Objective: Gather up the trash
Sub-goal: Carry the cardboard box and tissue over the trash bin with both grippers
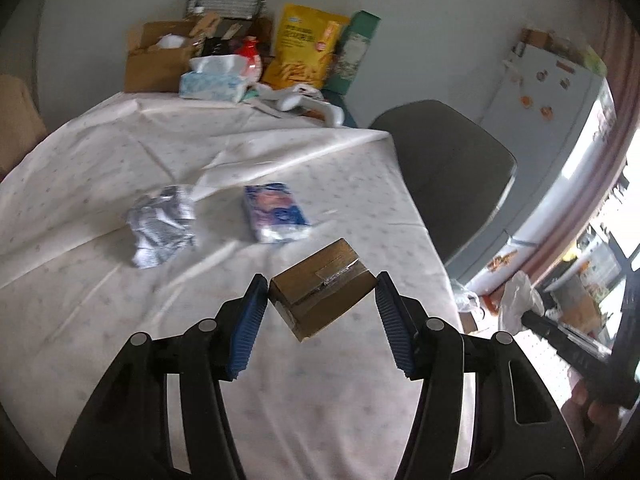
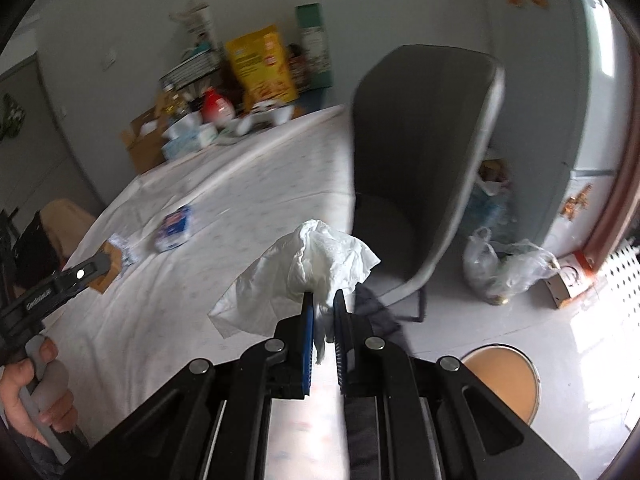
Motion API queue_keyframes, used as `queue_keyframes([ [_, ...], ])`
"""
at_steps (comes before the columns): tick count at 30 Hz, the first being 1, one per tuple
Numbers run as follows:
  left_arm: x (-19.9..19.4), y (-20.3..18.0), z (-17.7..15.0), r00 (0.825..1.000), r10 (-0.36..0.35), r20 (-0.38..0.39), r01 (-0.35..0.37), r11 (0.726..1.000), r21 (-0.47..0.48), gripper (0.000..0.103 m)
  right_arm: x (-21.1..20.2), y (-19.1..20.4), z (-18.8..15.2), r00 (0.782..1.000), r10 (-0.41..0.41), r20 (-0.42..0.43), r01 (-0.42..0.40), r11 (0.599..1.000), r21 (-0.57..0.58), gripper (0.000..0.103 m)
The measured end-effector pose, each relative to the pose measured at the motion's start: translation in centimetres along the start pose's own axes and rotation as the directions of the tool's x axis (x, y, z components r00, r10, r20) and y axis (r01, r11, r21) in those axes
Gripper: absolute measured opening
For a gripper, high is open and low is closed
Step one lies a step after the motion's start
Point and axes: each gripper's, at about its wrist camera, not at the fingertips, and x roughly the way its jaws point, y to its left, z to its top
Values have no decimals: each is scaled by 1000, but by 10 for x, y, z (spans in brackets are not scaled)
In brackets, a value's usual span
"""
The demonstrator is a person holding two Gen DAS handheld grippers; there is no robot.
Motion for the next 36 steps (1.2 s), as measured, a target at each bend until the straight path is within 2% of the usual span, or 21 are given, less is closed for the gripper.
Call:
queue_keyframes([
  [4, 1, -26, -5, 1000, -22, 0, 22, 999, 37, 56, -8, -41, -2, 998, -60, 20, 59, 996, 61, 10],
  [13, 12, -80, -16, 998, -57, -22, 60, 989, 135, 56, -16, -119, -16, 990, -140, 30, 131, 973, 192, 10],
  [23, 37, -130, -23, 994, -78, -70, 90, 977, 195, 56, 0, -174, -40, 989, -147, -3, 142, 946, 290, 10],
  [36, 74, -214, -34, 985, -98, -145, 142, 933, 331, 56, 13, -243, -80, 983, -179, -49, 183, 893, 410, 13],
])
